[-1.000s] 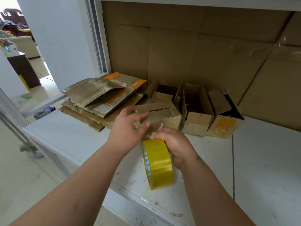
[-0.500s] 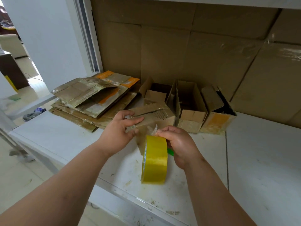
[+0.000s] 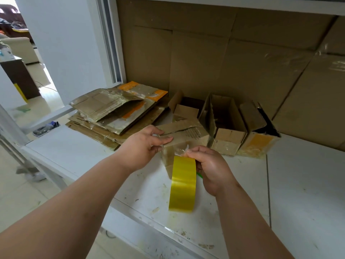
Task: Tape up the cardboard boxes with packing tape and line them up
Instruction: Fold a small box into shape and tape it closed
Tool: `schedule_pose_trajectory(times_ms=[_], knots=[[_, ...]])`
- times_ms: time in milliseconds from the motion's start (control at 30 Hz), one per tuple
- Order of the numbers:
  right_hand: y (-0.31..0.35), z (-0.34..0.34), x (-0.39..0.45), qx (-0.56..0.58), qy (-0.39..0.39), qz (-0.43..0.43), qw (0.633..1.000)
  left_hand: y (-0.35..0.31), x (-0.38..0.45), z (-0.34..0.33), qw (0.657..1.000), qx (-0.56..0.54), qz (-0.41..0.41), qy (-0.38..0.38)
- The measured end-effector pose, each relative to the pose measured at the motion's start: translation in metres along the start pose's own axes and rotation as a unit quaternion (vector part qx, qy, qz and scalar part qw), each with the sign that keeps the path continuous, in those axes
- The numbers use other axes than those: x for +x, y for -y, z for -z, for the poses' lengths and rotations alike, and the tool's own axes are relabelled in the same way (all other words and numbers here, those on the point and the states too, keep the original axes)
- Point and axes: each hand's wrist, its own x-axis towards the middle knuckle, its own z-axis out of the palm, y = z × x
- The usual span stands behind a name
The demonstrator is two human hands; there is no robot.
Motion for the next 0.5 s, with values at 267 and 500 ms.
schedule_pose_trajectory(times_ms=[267, 500], knots=[[-0.002, -0.001, -0.004, 0.011, -0.009, 0.009, 1.000, -0.006, 0.000, -0.015, 0.996, -0.027, 0.030, -0.079], [-0.002, 0.000, -0.008, 0.004, -0.007, 0.017, 1.000, -0.045, -0.022, -0.016, 0.937, -0.216, 0.130, -0.242]])
